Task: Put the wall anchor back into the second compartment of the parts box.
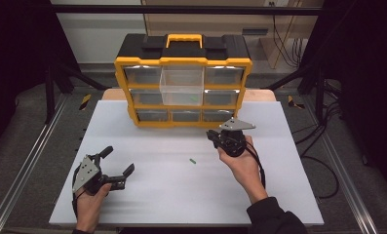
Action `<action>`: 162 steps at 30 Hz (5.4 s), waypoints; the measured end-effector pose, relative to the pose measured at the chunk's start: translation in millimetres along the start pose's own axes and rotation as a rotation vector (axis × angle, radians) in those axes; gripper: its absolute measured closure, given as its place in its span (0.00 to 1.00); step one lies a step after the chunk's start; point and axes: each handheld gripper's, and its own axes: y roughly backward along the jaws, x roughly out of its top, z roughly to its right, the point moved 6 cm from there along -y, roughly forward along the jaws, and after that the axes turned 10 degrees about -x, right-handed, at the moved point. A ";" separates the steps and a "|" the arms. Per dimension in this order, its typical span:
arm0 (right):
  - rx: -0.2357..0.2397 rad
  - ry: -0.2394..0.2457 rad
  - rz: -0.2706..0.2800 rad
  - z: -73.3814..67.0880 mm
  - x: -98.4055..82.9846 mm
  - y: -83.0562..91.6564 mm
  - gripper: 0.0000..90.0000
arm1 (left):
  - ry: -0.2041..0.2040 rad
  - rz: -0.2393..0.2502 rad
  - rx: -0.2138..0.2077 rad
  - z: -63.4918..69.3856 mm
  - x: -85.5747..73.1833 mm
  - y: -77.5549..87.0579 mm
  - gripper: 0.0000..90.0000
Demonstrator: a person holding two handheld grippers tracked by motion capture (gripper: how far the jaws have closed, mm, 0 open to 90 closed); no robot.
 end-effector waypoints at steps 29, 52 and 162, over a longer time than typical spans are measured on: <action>-0.039 0.008 0.098 10.6 56.8 25.6 0.94 | 0.009 0.007 -0.006 -0.5 0.7 0.0 0.00; -0.043 -0.024 0.198 16.1 98.3 48.1 0.94 | 0.011 0.008 -0.006 -1.2 0.6 0.6 0.00; -0.096 0.156 0.154 -27.8 154.4 63.0 0.12 | 0.016 0.016 0.000 -2.0 0.9 2.9 0.00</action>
